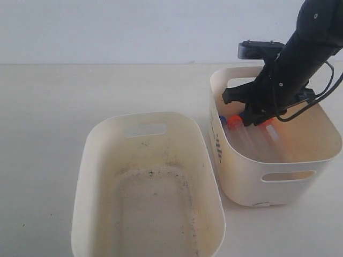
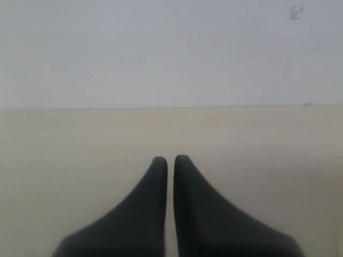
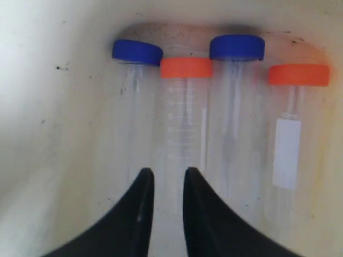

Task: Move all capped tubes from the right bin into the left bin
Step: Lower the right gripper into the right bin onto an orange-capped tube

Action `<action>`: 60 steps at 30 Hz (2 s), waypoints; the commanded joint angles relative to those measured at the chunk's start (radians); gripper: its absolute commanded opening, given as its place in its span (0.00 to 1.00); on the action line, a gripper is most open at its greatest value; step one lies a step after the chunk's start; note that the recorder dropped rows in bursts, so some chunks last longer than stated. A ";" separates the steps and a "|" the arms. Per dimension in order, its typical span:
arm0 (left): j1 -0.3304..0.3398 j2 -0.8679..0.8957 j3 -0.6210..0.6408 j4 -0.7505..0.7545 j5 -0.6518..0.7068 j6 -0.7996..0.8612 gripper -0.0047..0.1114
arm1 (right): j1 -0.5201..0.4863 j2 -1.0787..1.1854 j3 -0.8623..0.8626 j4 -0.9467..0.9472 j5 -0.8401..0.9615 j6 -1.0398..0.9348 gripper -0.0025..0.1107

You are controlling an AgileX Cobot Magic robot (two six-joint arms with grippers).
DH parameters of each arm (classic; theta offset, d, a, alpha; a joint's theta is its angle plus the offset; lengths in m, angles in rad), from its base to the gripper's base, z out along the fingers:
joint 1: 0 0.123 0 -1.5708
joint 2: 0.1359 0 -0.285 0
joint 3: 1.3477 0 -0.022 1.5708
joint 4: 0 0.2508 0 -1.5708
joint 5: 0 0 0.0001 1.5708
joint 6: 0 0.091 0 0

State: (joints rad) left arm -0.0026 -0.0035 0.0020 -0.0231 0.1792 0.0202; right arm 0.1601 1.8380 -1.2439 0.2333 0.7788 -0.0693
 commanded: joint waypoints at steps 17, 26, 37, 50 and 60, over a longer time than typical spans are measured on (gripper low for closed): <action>-0.007 0.004 -0.002 -0.003 -0.007 -0.004 0.08 | 0.002 0.021 -0.005 -0.172 -0.020 0.113 0.47; -0.007 0.004 -0.002 -0.003 -0.007 -0.004 0.08 | 0.049 0.070 -0.005 -0.233 -0.078 0.180 0.47; -0.007 0.004 -0.002 -0.003 -0.007 -0.004 0.08 | 0.049 0.113 -0.003 -0.269 -0.047 0.195 0.47; -0.007 0.004 -0.002 -0.003 -0.007 -0.004 0.08 | 0.049 0.132 -0.003 -0.429 -0.041 0.325 0.47; -0.007 0.004 -0.002 -0.003 -0.007 -0.004 0.08 | 0.049 0.165 -0.003 -0.405 -0.030 0.322 0.38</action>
State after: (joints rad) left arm -0.0026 -0.0035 0.0020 -0.0231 0.1792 0.0202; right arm 0.2212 1.9735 -1.2547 -0.1409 0.7268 0.2508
